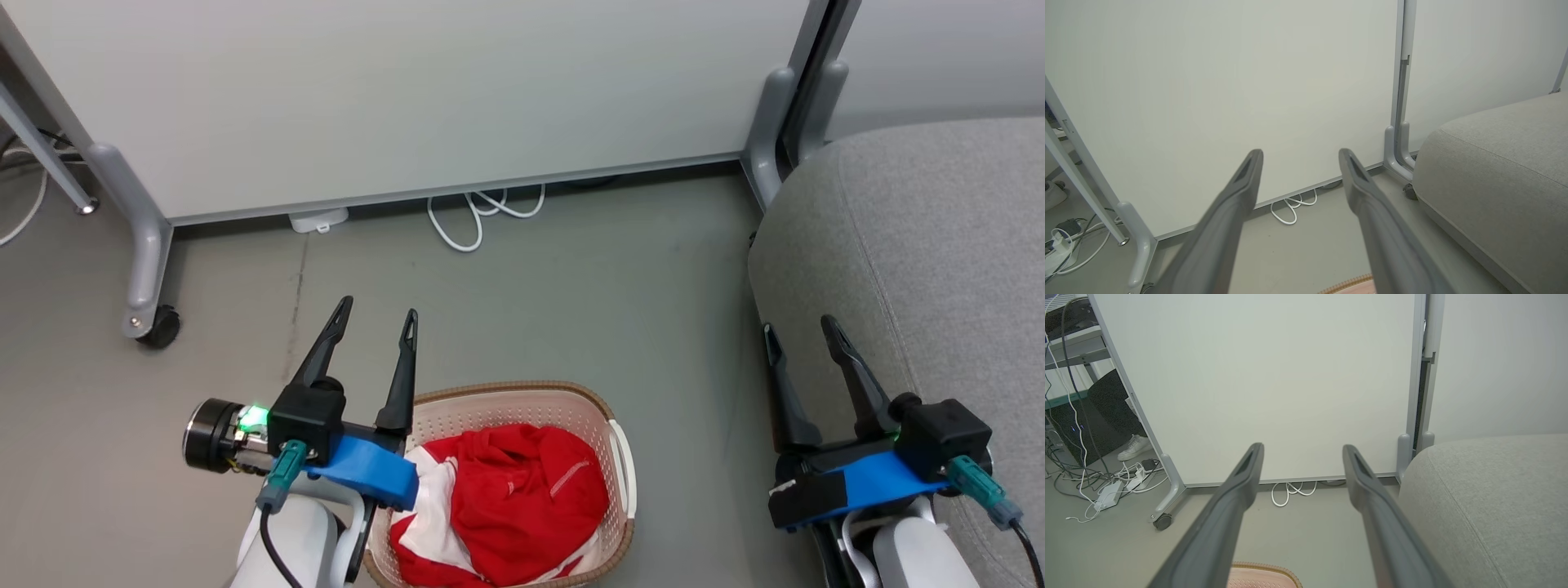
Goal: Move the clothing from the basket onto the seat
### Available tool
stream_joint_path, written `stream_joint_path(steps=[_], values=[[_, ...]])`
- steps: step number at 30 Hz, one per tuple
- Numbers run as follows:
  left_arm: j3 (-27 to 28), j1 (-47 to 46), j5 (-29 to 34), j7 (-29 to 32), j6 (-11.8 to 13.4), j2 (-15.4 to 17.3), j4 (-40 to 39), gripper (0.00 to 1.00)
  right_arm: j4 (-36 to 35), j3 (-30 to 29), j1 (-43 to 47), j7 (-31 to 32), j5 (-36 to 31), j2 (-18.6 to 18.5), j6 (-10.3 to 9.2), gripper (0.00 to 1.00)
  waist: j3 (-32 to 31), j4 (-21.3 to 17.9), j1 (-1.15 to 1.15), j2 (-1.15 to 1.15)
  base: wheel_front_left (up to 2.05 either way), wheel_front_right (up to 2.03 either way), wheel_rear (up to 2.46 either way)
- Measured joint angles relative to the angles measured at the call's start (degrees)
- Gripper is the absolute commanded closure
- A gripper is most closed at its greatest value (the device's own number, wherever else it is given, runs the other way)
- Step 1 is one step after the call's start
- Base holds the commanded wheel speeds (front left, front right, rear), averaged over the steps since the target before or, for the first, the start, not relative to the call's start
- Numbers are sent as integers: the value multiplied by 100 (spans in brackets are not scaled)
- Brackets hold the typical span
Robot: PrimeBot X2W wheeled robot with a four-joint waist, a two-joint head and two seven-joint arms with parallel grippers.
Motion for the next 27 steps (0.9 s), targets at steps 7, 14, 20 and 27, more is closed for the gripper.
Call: stream_joint_path(steps=[7, 14, 20, 27], values=[[-369, -574, 134, 0, -149, 169, 580, 0, -108, 85, -324, -1, -23, -3, 0, 0, 464, -245, 0, 0, 0, 0, 0], [-951, -1246, 225, 0, -204, 377, 1195, 0, -240, 172, -666, -1, 34, -5, 1, 0, 1073, -567, 0, 0, 0, 0, 0], [-1804, -1898, 200, 0, -222, 615, 1853, 0, -369, 241, -1009, -1, 133, -8, 0, 0, 1687, -801, 1, 0, 0, 0, 0], [-2831, -2591, 4, 0, -223, 846, 2702, 0, -508, 338, -1376, -1, 267, -8, 0, 0, 2413, -1065, 1, -1, 0, 0, 0]])
